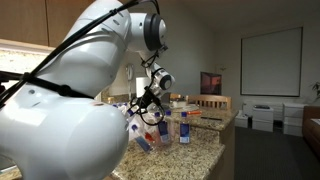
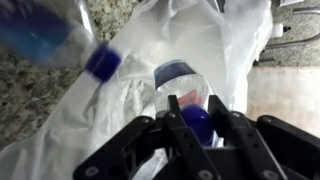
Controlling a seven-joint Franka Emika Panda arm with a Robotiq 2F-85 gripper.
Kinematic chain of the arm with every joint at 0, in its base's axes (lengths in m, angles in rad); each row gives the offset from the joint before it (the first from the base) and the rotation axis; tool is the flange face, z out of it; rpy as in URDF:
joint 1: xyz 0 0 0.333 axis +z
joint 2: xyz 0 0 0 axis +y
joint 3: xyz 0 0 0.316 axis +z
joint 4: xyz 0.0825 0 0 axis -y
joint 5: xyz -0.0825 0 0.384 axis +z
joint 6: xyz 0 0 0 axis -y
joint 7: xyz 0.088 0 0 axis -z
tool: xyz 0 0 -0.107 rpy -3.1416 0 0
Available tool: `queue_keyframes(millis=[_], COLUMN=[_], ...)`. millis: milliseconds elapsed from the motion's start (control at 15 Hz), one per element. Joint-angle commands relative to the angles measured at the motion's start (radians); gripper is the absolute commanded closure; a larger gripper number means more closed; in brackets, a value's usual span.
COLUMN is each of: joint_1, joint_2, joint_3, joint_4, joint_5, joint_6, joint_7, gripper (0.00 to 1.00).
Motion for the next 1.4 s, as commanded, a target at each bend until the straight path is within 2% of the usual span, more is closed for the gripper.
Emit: queue_keyframes(millis=[0, 333, 400, 467, 867, 1000, 1200, 1333], joint_1=[-0.005, 0.001, 0.002, 0.009, 0.066, 0.087, 0.102, 0.088], joint_2=[0.121, 0.211, 0.227, 0.243, 0.32, 0.337, 0.316, 0.279], joint_3=[0.046, 0.073, 0.077, 0.083, 0.118, 0.125, 0.11, 0.098], joint_4=[0.183, 0.323, 0.346, 0.366, 0.482, 0.518, 0.537, 0.527], joint_5=[-0.072, -0.126, -0.135, -0.149, -0.24, -0.27, -0.311, -0.338], joint_6=[-0.184, -0.324, -0.347, -0.371, -0.493, -0.515, -0.513, -0.491], joint_7=[0.031, 0.023, 0.023, 0.023, -0.004, -0.008, -0.031, -0.05], gripper=[0.87, 0.87, 0.65, 0.48, 0.11, 0.01, 0.0, 0.0])
